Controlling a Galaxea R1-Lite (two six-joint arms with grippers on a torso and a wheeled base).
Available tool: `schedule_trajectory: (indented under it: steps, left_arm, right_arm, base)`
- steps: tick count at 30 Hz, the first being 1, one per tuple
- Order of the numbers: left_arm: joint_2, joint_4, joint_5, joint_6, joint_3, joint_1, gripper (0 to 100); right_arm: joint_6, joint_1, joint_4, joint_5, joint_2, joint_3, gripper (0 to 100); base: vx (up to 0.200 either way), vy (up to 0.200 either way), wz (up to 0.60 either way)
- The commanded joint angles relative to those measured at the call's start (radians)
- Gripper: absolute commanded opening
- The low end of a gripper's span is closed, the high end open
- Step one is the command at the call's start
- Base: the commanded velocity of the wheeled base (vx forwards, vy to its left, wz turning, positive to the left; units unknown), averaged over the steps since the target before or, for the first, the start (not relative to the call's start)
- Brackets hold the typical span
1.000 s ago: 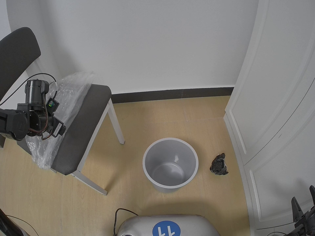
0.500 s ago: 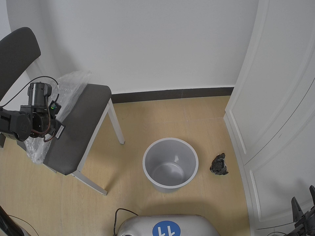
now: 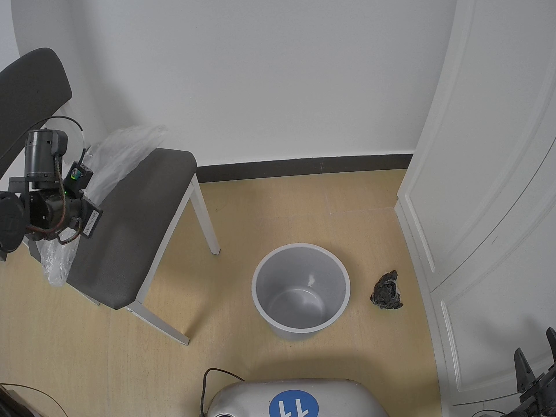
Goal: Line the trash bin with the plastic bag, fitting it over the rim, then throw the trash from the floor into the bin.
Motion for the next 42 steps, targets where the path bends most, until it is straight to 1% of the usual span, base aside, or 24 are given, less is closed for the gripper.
schedule_trajectory:
  steps: [1,3,4,5,6,7,8,11,12,19,22,26,28,29,31,34,36,42]
  left_arm:
    - [-0.171,0.064,-0.075,-0.003,0.075,-0.034,0]
    - [-0.169,0.06,-0.124,-0.023,0.117,-0.032,0]
    - [-0.169,0.06,-0.124,-0.023,0.117,-0.032,0]
    - [-0.165,0.058,-0.161,-0.055,0.152,-0.034,0]
    - [-0.165,0.058,-0.161,-0.055,0.152,-0.034,0]
    - [-0.166,0.06,-0.187,-0.06,0.19,-0.035,0]
    - [-0.165,0.058,-0.19,-0.058,0.209,-0.035,100]
    - [-0.165,0.06,-0.192,-0.057,0.244,-0.038,100]
    - [-0.163,0.058,-0.192,-0.06,0.278,-0.04,100]
    - [-0.152,0.057,-0.193,-0.071,0.27,-0.043,100]
    - [-0.122,0.055,-0.192,-0.078,0.213,-0.092,100]
    - [-0.042,0.023,-0.179,-0.121,0.155,-0.166,100]
    - [-0.02,0.011,-0.172,-0.129,0.146,-0.179,100]
    - [0.02,-0.016,-0.149,-0.129,0.135,-0.198,100]
    - [0.069,-0.057,-0.112,-0.129,0.121,-0.208,100]
    - [0.13,-0.121,-0.073,-0.132,0.1,-0.205,100]
    - [0.151,-0.143,-0.069,-0.132,0.087,-0.196,100]
    - [0.162,-0.146,-0.07,-0.132,0.066,-0.152,100]
  right_arm:
    - [-0.001,0.0,0.0,0.001,-0.016,0.016,100]
    - [-0.001,0.0,-0.001,0.001,-0.016,0.016,100]
    - [-0.001,0.0,-0.001,0.001,-0.016,0.016,100]
    - [-0.001,0.0,-0.001,0.001,-0.016,0.016,100]
    - [-0.001,0.0,-0.001,0.001,-0.016,0.016,100]
    - [0.001,0.0,-0.001,0.001,-0.016,0.016,100]
    - [0.001,0.0,-0.001,0.001,-0.016,0.016,100]
    - [0.001,0.0,-0.001,0.001,-0.016,0.016,100]
    - [0.001,0.0,-0.001,0.001,-0.016,0.016,100]
    - [0.001,0.0,-0.001,0.001,-0.016,0.016,100]
    - [0.001,0.0,-0.001,0.001,-0.016,0.016,100]
    - [0.001,0.0,-0.001,0.001,-0.016,0.016,100]
    - [0.001,0.0,-0.001,0.001,-0.016,0.016,100]
    - [0.001,0.0,-0.001,0.001,-0.016,0.016,100]
    - [0.001,0.0,-0.001,0.001,-0.016,0.016,100]
    - [0.001,0.0,-0.001,0.001,-0.016,0.016,100]
    - [0.001,0.0,-0.001,0.001,-0.016,0.016,100]
    - [0.001,0.0,-0.001,0.001,-0.016,0.016,100]
  base:
    - [0.0,0.0,0.0]
    - [0.0,0.0,0.0]
    - [0.0,0.0,0.0]
    - [0.0,0.0,0.0]
    - [0.0,0.0,0.0]
    - [0.0,0.0,0.0]
    - [0.0,0.0,0.0]
    - [0.0,0.0,0.0]
    - [0.0,0.0,0.0]
    - [0.0,0.0,0.0]
    - [0.0,0.0,0.0]
    - [0.0,0.0,0.0]
    - [0.0,0.0,0.0]
    - [0.0,0.0,0.0]
    - [0.0,0.0,0.0]
    - [0.0,0.0,0.0]
    - [0.0,0.0,0.0]
    - [0.0,0.0,0.0]
